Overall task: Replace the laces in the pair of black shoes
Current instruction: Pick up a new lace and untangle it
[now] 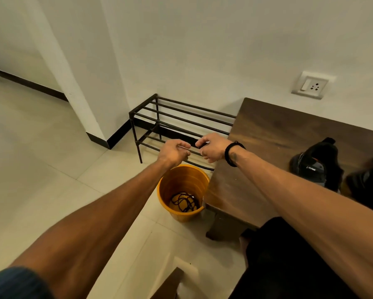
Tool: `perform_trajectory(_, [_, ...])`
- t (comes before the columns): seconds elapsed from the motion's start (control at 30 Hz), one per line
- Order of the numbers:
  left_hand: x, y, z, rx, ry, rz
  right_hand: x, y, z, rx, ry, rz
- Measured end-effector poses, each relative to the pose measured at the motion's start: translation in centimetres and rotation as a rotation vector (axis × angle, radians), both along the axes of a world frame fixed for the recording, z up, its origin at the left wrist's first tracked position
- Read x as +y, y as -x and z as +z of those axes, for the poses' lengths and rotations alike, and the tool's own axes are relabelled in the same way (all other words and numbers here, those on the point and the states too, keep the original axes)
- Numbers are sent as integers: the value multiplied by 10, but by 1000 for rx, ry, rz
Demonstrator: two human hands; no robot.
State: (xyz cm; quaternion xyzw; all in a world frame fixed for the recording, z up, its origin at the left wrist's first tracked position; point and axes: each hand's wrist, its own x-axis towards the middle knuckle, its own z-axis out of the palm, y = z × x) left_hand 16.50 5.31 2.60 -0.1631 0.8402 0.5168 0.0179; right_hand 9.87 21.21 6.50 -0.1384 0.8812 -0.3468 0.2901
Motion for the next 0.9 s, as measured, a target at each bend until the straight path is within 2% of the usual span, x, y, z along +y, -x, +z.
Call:
perform_trajectory(0.23, [72,19,44,134,-8,-67,63,-3,42,111,30,-135])
perform_trajectory(0.47, [217,33,105,205,-44,-291,208,-27,87,194,56,-395])
perform_trajectory(0.63, [328,38,128,230,-5,-464,323,-39,105,292,13,-542])
perform_trajectory(0.77, [398,50,130,244,64,-601,403,-37,103,419,-26,-708])
perform_trajectory(0.9, [473,80,117,264,190,-707,484,-16,73,515,-64,-922])
